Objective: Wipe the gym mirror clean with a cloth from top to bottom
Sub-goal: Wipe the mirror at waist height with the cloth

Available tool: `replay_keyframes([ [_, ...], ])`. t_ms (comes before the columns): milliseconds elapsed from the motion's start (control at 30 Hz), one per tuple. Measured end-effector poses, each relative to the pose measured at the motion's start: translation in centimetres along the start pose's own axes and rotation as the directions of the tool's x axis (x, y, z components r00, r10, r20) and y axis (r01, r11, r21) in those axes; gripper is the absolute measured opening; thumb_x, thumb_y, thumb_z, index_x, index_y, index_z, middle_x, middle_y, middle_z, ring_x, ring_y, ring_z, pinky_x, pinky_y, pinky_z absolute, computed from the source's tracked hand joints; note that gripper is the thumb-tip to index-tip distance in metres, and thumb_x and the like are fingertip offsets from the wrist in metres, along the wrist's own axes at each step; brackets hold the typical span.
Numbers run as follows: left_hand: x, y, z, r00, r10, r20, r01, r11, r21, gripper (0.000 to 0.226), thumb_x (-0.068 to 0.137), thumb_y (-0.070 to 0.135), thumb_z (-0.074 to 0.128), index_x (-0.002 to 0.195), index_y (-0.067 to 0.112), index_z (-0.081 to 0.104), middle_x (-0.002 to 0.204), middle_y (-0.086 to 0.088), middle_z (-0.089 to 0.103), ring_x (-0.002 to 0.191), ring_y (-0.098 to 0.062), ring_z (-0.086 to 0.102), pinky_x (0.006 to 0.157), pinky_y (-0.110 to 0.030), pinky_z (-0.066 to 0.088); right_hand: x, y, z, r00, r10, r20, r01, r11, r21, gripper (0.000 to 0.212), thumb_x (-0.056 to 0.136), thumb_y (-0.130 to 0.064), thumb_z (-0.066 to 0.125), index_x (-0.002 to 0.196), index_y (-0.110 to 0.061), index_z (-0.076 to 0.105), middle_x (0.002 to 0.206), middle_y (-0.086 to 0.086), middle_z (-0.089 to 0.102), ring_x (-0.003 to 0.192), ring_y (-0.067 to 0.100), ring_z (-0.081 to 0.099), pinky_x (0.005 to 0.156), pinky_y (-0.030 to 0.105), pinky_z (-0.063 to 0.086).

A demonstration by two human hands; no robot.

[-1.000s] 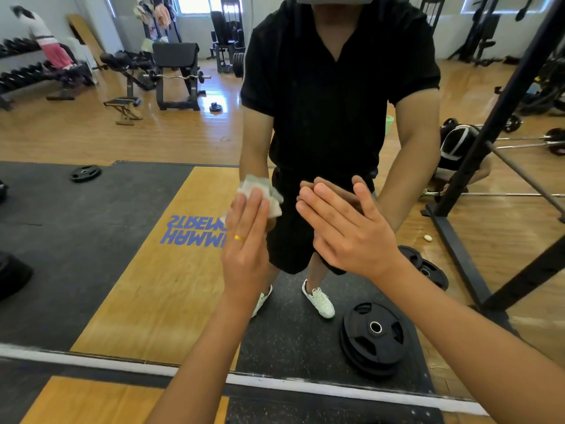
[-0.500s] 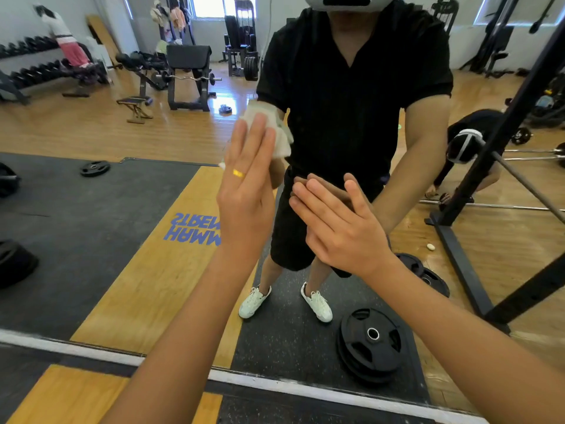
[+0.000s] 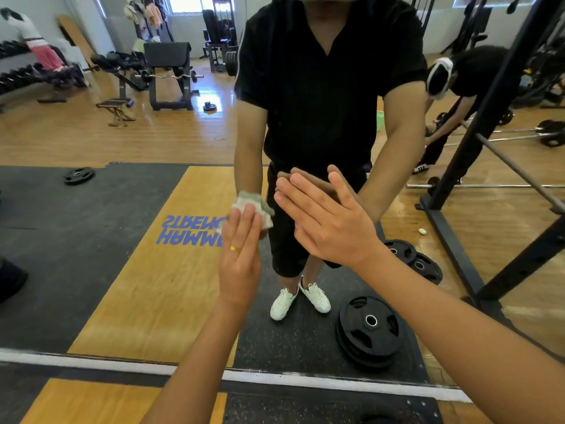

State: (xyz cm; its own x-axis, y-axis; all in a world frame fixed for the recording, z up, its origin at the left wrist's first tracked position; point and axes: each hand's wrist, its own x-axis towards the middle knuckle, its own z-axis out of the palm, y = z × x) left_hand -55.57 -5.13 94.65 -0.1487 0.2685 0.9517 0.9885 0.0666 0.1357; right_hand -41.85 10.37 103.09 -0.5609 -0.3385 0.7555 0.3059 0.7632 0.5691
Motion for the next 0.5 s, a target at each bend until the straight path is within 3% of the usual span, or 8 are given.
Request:
replay_keyframes([
  [133, -2.6, -0.3, 0.5, 1.0, -0.015, 0.002, 0.015, 1.0, -0.021, 0.075, 0.096, -0.015, 0.055, 0.161, 0.015, 0.03, 0.169, 0.006, 0.024, 0.156, -0.023, 0.023, 0.12, -0.056, 0.034, -0.1, 0.0, 0.1, 1.0, -0.001, -0.002, 0.001, 0.999, -0.032, 0.058, 0.099, -0.028, 0.053, 0.155, -0.014, 0.047, 0.162, 0.005, 0.037, 0.15, 0.019, 0.035, 0.126, 0.051, 0.013],
  [367, -2.5, -0.1, 0.8, 0.998, -0.063, 0.011, 0.063, 0.992, -0.108, 0.076, 0.087, -0.024, 0.059, 0.154, 0.005, 0.037, 0.168, 0.005, 0.026, 0.157, -0.022, 0.021, 0.109, -0.065, 0.04, -0.3, 0.0, 0.4, 1.0, 0.0, 0.024, 0.001, 0.999, -0.054, 0.061, 0.095, -0.028, 0.059, 0.154, -0.015, 0.048, 0.16, 0.004, 0.04, 0.15, 0.018, 0.033, 0.129, 0.051, 0.007],
  [500, -2.6, -0.1, 1.3, 0.999, -0.034, -0.009, 0.033, 0.994, -0.1, 0.043, 0.101, -0.012, 0.051, 0.142, -0.004, 0.047, 0.168, 0.005, 0.026, 0.157, -0.023, 0.021, 0.122, -0.053, 0.032, 0.0, 0.0, 0.1, 0.999, -0.003, 0.036, 0.004, 0.999, -0.047, 0.061, 0.095, -0.028, 0.058, 0.154, -0.015, 0.047, 0.16, 0.003, 0.037, 0.148, 0.019, 0.038, 0.128, 0.051, 0.005],
])
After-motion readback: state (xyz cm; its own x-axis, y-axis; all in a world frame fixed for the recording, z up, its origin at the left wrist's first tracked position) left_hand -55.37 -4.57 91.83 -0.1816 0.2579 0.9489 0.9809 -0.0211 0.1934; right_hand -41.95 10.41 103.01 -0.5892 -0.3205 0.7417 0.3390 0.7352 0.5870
